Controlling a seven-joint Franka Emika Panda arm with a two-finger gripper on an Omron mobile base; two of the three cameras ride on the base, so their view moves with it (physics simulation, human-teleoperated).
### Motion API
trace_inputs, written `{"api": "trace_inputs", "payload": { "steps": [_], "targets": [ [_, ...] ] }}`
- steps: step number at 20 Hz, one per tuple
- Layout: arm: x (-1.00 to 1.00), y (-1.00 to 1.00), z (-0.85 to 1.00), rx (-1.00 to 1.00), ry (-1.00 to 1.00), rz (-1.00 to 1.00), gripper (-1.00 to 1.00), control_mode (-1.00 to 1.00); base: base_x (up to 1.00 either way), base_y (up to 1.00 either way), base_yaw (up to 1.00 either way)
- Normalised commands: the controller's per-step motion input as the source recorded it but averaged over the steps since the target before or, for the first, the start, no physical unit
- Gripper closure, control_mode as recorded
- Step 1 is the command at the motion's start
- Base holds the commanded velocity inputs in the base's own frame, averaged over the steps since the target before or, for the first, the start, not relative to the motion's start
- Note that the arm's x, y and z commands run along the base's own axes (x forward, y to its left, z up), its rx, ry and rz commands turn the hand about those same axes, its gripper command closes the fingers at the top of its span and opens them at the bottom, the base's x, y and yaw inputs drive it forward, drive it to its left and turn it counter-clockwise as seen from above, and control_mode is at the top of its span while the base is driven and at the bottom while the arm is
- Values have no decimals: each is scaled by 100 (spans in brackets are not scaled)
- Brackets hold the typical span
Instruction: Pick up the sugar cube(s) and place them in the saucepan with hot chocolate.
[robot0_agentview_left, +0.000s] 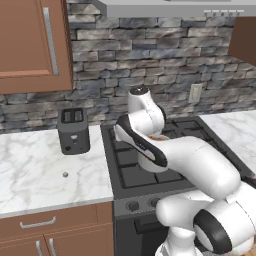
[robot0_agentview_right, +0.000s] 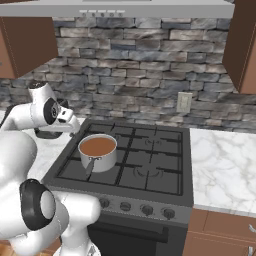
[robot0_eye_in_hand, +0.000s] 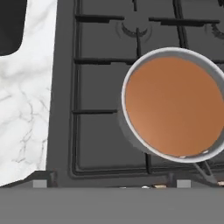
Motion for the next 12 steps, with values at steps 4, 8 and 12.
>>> {"api": "trace_inputs", "payload": {
  "steps": [4,8,12],
  "targets": [
    [-7,85,12,0,0,47,-100,-100,0,0,0],
    [0,92,5,-4,0,41,-100,-100,0,0,0],
    [0,92,0,-3,0,32,-100,-100,0,0,0]
  ]
}}
